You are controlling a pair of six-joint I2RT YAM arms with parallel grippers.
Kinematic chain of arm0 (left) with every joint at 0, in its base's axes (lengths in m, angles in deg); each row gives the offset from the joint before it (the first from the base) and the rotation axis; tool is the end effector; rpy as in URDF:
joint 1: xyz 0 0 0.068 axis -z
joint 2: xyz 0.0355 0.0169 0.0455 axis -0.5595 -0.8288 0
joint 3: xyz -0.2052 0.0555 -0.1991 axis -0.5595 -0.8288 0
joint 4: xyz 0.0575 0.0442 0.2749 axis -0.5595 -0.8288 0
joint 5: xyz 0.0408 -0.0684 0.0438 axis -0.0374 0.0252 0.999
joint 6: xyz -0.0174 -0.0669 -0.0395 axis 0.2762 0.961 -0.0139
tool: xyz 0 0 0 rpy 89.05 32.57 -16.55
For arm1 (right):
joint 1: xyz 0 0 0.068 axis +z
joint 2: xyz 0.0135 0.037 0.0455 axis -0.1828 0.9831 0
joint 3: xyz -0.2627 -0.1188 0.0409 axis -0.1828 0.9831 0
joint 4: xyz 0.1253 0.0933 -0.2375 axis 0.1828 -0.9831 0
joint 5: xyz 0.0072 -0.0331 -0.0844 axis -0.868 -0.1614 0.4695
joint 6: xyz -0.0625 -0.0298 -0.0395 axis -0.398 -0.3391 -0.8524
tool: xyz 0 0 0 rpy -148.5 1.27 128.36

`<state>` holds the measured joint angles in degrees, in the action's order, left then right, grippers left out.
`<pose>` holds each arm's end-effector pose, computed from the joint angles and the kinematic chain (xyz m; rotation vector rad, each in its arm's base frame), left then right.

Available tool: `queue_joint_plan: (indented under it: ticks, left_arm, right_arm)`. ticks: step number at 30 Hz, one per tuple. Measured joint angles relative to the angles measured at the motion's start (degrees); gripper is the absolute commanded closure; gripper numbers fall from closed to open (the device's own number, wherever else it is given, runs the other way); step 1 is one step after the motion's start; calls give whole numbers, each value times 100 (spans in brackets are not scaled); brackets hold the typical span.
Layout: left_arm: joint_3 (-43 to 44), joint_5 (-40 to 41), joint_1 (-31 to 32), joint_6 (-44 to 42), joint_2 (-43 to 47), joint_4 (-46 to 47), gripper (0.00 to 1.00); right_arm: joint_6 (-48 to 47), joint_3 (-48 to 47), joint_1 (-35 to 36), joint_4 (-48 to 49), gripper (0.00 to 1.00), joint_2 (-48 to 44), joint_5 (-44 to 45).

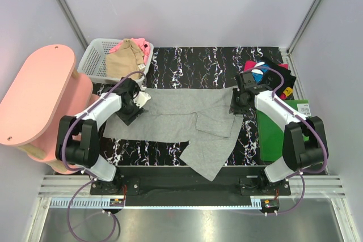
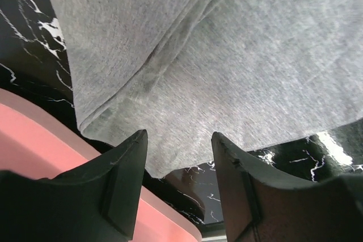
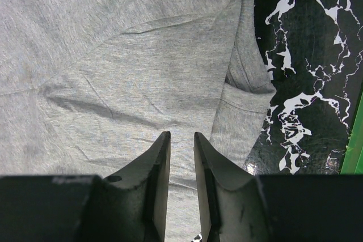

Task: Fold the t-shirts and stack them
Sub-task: Flatten out the tshirt

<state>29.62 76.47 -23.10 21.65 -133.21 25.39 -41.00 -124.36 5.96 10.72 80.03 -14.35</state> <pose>0.3052 -0.0534 0.1717 1.0806 2.6964 0.1825 0.3291 0.0966 0.1974 0.2111 2.6796 0.2142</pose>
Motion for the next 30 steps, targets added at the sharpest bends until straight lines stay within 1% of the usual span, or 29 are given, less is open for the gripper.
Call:
queue_joint_plan:
  ticks: [5, 11, 17, 23, 27, 30]
  left_arm:
    - [42, -20, -269, -2, -487, 17, 47]
    - [428, -20, -514, -2, -1115, 22, 47]
    - [710, -48, -531, 20, -1259, 57, 47]
    - [752, -125, -531, 28, -1272, 63, 48]
    - [763, -166, -531, 46, -1357, 57, 50]
    - [817, -203, -531, 76, -1469, 59, 56]
  right_arm:
    - [0, 17, 2, 0, 70, -11, -4]
    - [4, 48, 2, 13, 71, -11, -26]
    - [7, 111, 24, 35, 71, -11, -33]
    - [7, 149, 44, 42, 73, -11, -37]
    - [13, 214, 44, 83, 68, -11, -37]
    - [22, 323, 44, 116, 65, -11, -37]
